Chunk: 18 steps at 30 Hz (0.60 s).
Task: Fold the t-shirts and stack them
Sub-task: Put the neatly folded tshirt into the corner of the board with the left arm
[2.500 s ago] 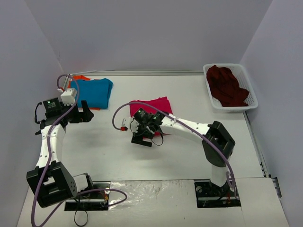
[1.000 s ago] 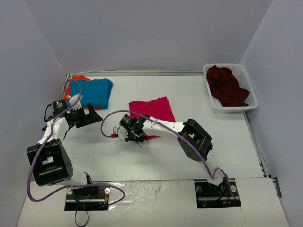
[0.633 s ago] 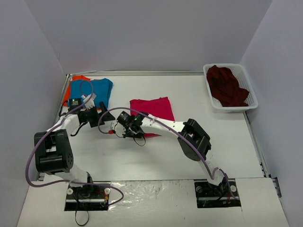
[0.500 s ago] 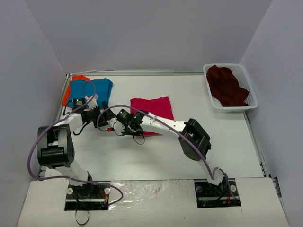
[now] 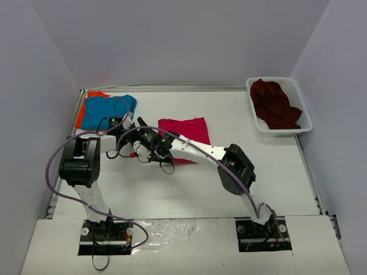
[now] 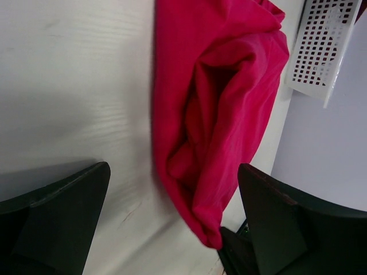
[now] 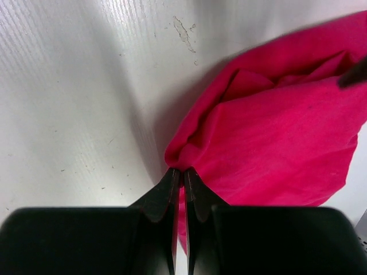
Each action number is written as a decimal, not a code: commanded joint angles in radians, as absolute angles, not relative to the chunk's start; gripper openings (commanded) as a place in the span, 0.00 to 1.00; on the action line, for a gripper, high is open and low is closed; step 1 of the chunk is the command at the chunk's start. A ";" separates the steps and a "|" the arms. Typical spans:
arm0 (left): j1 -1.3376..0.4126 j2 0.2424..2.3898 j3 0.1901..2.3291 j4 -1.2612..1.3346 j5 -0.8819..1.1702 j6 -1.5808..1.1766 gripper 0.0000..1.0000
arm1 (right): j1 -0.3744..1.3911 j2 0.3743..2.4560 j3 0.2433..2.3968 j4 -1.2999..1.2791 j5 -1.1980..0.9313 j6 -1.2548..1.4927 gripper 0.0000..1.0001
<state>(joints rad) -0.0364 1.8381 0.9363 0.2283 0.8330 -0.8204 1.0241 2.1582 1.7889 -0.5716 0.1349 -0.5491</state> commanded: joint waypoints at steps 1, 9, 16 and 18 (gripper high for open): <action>-0.106 1.878 0.972 0.301 0.790 -0.930 0.94 | 1.038 2.175 1.832 -0.630 0.178 -0.555 0.00; -0.181 1.905 0.991 0.272 0.762 -0.940 0.94 | 1.040 2.184 1.868 -0.647 0.196 -0.555 0.00; -0.202 1.920 1.008 0.244 0.768 -0.928 0.94 | 1.043 2.197 1.904 -0.672 0.199 -0.554 0.00; -0.209 1.933 1.017 0.230 0.773 -0.910 0.94 | 1.043 2.197 1.905 -0.673 0.213 -0.557 0.00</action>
<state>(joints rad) -0.1856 1.9026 0.9936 0.2897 0.8062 -0.9306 1.0344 2.1910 1.8622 -0.6300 0.1722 -0.5518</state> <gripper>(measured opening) 0.944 0.012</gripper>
